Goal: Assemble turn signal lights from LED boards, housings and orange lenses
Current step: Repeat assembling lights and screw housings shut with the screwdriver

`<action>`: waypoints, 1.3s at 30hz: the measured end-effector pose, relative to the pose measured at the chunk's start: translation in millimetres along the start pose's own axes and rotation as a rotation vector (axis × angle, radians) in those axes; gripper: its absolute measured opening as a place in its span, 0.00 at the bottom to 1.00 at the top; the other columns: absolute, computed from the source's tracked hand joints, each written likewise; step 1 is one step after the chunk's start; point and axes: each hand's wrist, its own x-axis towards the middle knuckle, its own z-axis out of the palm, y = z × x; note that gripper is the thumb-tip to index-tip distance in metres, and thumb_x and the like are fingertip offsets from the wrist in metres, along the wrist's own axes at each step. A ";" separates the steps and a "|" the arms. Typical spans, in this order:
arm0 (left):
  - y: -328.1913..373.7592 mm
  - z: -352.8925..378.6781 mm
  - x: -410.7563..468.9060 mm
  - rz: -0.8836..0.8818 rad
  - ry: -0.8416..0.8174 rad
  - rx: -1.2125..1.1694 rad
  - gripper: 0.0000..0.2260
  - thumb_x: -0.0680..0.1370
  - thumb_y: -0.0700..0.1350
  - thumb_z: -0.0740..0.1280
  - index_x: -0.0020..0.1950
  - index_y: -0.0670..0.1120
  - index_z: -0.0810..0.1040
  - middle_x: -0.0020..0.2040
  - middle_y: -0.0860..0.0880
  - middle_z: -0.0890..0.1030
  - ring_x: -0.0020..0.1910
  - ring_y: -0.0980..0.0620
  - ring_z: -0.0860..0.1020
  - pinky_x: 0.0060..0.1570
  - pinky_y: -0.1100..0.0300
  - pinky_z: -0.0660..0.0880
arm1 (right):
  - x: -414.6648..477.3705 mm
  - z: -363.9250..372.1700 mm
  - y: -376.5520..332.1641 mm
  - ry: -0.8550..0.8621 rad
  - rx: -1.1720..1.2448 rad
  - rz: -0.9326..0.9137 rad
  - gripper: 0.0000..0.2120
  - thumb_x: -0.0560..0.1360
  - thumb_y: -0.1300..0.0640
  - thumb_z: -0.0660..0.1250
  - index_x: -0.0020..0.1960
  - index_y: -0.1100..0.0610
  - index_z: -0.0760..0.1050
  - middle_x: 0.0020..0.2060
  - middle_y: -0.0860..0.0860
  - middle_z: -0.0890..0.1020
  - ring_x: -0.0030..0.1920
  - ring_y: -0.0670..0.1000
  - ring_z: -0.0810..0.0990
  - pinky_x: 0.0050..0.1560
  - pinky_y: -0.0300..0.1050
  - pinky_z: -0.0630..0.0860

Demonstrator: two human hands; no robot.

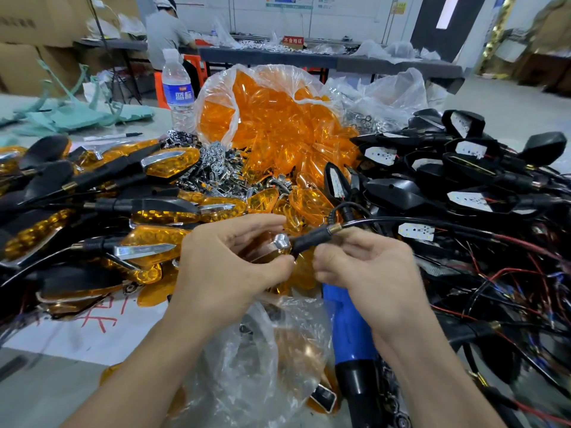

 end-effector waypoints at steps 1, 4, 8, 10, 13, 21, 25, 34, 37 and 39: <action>0.3 -0.6 -0.3 0.010 0.035 0.032 0.23 0.64 0.51 0.80 0.59 0.61 0.86 0.49 0.64 0.87 0.47 0.62 0.86 0.48 0.70 0.80 | -1.2 -1.7 -1.8 0.093 -0.156 -0.057 0.05 0.75 0.54 0.76 0.40 0.48 0.86 0.30 0.45 0.85 0.32 0.42 0.82 0.37 0.34 0.79; 5.1 -1.2 -3.0 0.058 0.060 0.114 0.31 0.64 0.50 0.82 0.65 0.66 0.82 0.52 0.69 0.85 0.47 0.66 0.84 0.49 0.74 0.78 | -8.2 0.7 -4.1 0.294 -0.378 -0.400 0.15 0.75 0.47 0.74 0.32 0.51 0.80 0.23 0.41 0.75 0.26 0.42 0.73 0.28 0.29 0.67; 9.5 0.7 -8.8 0.215 -0.021 0.244 0.41 0.65 0.47 0.86 0.74 0.66 0.74 0.56 0.74 0.81 0.51 0.72 0.82 0.53 0.77 0.75 | -15.7 21.5 -12.4 0.324 -0.646 -0.711 0.10 0.75 0.55 0.70 0.54 0.49 0.86 0.48 0.36 0.80 0.54 0.46 0.74 0.58 0.46 0.74; 8.9 0.4 -10.3 0.323 -0.025 0.291 0.43 0.65 0.44 0.86 0.76 0.61 0.73 0.58 0.72 0.80 0.54 0.72 0.81 0.55 0.76 0.75 | -15.2 22.3 -17.2 0.162 -0.860 -0.591 0.11 0.82 0.56 0.64 0.56 0.50 0.84 0.47 0.43 0.84 0.49 0.46 0.68 0.57 0.49 0.72; 7.0 0.1 -10.7 0.476 -0.037 0.394 0.44 0.66 0.42 0.85 0.78 0.56 0.71 0.60 0.63 0.83 0.58 0.68 0.81 0.59 0.75 0.74 | -12.3 9.4 -19.9 -0.189 -0.915 -0.189 0.15 0.86 0.47 0.53 0.60 0.45 0.78 0.44 0.46 0.83 0.45 0.49 0.77 0.51 0.49 0.76; 15.8 0.3 -7.0 0.223 -0.066 0.252 0.49 0.62 0.60 0.79 0.79 0.72 0.58 0.68 0.76 0.73 0.62 0.77 0.73 0.53 0.76 0.73 | -2.2 -10.3 -13.7 -0.241 -0.637 -0.164 0.16 0.82 0.44 0.60 0.36 0.41 0.77 0.27 0.41 0.76 0.31 0.43 0.74 0.32 0.36 0.70; 9.5 -4.2 2.5 0.066 -0.184 0.196 0.35 0.59 0.71 0.76 0.66 0.73 0.76 0.65 0.75 0.75 0.63 0.71 0.75 0.59 0.57 0.79 | -0.5 -12.8 -7.8 -0.206 -0.556 -0.135 0.17 0.82 0.45 0.63 0.35 0.40 0.78 0.25 0.41 0.74 0.28 0.42 0.71 0.30 0.35 0.67; 10.0 -5.2 3.7 -0.114 -0.338 0.065 0.24 0.60 0.63 0.81 0.56 0.68 0.85 0.46 0.59 0.88 0.42 0.55 0.87 0.46 0.49 0.85 | -2.2 -2.9 -1.3 -0.195 -0.617 -0.127 0.09 0.81 0.45 0.66 0.43 0.38 0.82 0.38 0.44 0.86 0.41 0.46 0.84 0.46 0.50 0.82; 8.2 -8.1 4.2 -0.157 -0.297 -0.007 0.25 0.56 0.61 0.84 0.53 0.64 0.87 0.48 0.56 0.88 0.45 0.52 0.88 0.48 0.46 0.85 | -2.7 -0.5 2.1 -0.170 -0.624 -0.157 0.08 0.81 0.46 0.67 0.46 0.39 0.84 0.37 0.42 0.85 0.41 0.44 0.83 0.44 0.49 0.82; 8.4 -9.7 3.3 -0.158 -0.268 -0.010 0.26 0.54 0.62 0.84 0.51 0.64 0.87 0.48 0.58 0.88 0.47 0.54 0.87 0.48 0.48 0.85 | -2.9 2.5 2.6 -0.156 -0.606 -0.168 0.07 0.80 0.46 0.67 0.49 0.35 0.83 0.41 0.42 0.86 0.45 0.42 0.82 0.45 0.45 0.82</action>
